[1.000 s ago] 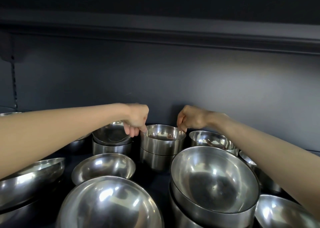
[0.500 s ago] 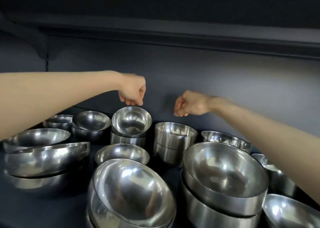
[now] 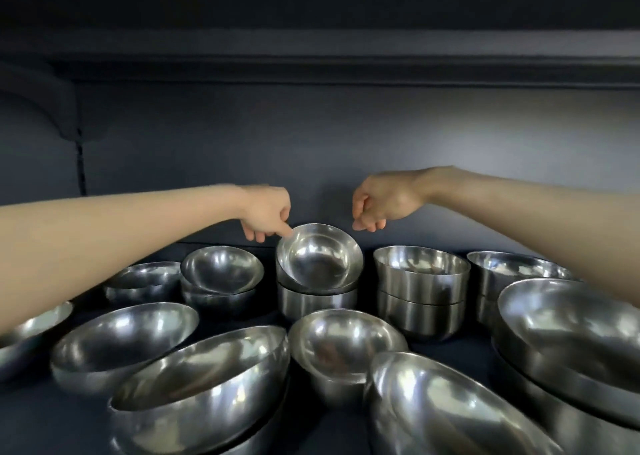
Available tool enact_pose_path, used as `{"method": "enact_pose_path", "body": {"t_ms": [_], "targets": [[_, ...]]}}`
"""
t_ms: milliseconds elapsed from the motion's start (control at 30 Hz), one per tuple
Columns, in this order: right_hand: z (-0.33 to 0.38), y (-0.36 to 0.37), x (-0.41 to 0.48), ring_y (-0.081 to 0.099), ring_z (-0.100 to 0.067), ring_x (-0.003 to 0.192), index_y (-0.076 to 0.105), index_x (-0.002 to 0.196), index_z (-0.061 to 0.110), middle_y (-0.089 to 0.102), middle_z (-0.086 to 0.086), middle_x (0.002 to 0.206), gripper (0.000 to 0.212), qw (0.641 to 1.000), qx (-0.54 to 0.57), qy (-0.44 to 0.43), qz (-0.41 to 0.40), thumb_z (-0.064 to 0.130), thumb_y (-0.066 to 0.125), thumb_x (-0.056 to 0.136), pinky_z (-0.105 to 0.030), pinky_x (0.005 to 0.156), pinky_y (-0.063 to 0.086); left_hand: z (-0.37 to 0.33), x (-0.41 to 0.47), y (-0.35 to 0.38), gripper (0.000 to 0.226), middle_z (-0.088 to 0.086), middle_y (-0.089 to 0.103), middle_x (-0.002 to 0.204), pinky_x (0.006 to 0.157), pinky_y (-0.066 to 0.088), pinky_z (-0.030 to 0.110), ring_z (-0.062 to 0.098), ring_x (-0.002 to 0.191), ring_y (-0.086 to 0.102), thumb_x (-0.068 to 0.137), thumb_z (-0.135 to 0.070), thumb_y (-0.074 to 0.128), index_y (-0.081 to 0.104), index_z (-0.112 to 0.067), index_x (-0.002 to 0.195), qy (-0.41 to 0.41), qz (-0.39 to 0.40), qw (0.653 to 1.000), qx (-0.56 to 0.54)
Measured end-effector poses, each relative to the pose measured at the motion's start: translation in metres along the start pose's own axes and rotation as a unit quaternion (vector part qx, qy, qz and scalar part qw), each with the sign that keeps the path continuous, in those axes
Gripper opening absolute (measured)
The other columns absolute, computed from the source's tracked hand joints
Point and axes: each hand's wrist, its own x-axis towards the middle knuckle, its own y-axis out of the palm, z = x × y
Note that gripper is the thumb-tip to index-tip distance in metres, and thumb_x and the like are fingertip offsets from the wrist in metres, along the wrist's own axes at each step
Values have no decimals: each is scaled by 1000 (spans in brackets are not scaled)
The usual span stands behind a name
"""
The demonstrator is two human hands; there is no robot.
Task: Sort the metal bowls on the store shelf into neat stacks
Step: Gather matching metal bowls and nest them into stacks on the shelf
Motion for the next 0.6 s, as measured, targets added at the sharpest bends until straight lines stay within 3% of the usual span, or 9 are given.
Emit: {"method": "enact_pose_path", "body": {"t_ms": [67, 200, 300, 467, 533, 600], "targets": [[9, 3, 6, 63, -12, 73, 64, 101, 5, 68, -2, 86, 24, 1000, -9, 16, 2, 28, 60, 92, -32, 81, 52, 8, 4, 6, 44, 12, 69, 90, 50, 55, 21, 23, 75, 72, 91, -31, 60, 58, 5, 116, 14, 12, 1000, -12], [20, 12, 17, 62, -10, 70, 63, 97, 7, 68, -2, 88, 21, 998, -36, 46, 29, 27, 59, 93, -36, 88, 54, 15, 12, 14, 40, 16, 71, 88, 47, 54, 19, 20, 64, 70, 92, -25, 58, 57, 7, 116, 37, 18, 998, -39], [21, 18, 24, 60, -5, 64, 64, 102, 3, 69, -5, 88, 23, 996, -44, 67, 38, 23, 59, 93, -35, 89, 53, 16, 16, 19, 35, 19, 74, 87, 48, 54, 19, 24, 69, 73, 92, -24, 57, 58, 5, 112, 44, 24, 998, -49], [19, 24, 32, 62, -10, 66, 61, 111, -4, 68, -5, 84, 27, 994, -42, 88, 53, 17, 55, 94, -35, 90, 52, 16, 14, 25, 29, 13, 74, 72, 47, 48, 9, 11, 47, 66, 91, -20, 57, 56, 2, 110, 53, 20, 997, -49], [18, 25, 34, 61, -8, 63, 59, 114, -7, 66, -2, 75, 28, 993, -46, 91, 57, 12, 53, 95, -34, 88, 51, 16, 13, 26, 30, 11, 74, 69, 52, 49, 10, 7, 44, 65, 90, -18, 58, 56, 3, 111, 58, 15, 997, -48], [18, 27, 37, 59, -7, 60, 58, 115, -8, 64, 0, 70, 27, 993, -44, 95, 59, 9, 52, 95, -32, 85, 52, 16, 12, 26, 29, 7, 73, 71, 68, 52, 16, 3, 43, 63, 89, -16, 58, 56, 3, 112, 65, 11, 997, -44]]}}
